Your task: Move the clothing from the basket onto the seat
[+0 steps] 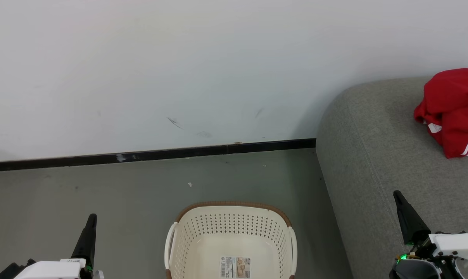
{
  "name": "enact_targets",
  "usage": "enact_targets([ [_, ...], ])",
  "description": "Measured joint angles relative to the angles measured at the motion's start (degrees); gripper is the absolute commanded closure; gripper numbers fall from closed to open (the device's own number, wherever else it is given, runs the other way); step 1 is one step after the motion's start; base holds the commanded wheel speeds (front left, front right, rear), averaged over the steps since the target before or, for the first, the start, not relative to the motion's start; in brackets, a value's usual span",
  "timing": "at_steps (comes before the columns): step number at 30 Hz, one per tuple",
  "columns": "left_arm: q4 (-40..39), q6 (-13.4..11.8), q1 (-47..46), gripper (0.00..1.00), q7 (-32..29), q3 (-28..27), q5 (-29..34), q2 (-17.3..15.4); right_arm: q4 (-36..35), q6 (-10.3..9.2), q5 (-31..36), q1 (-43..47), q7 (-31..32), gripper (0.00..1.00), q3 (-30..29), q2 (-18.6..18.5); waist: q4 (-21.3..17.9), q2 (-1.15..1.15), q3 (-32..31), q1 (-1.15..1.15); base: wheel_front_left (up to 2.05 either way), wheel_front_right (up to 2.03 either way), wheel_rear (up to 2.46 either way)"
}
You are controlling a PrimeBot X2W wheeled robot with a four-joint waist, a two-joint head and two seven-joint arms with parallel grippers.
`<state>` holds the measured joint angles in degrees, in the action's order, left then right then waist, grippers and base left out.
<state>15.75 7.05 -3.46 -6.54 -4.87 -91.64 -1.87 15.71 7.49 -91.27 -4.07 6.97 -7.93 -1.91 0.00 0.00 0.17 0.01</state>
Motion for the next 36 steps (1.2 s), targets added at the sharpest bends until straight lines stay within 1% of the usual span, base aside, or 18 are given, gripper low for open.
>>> enact_targets([
  [36,-0.01,0.0,0.0,1.0,0.0,0.0,0.0,0.0,0.0,0.01,0.0,0.0,0.0,1.0,0.0,0.0,0.0,0.0,0.0,0.0,0.0,0.0,0.0],
])
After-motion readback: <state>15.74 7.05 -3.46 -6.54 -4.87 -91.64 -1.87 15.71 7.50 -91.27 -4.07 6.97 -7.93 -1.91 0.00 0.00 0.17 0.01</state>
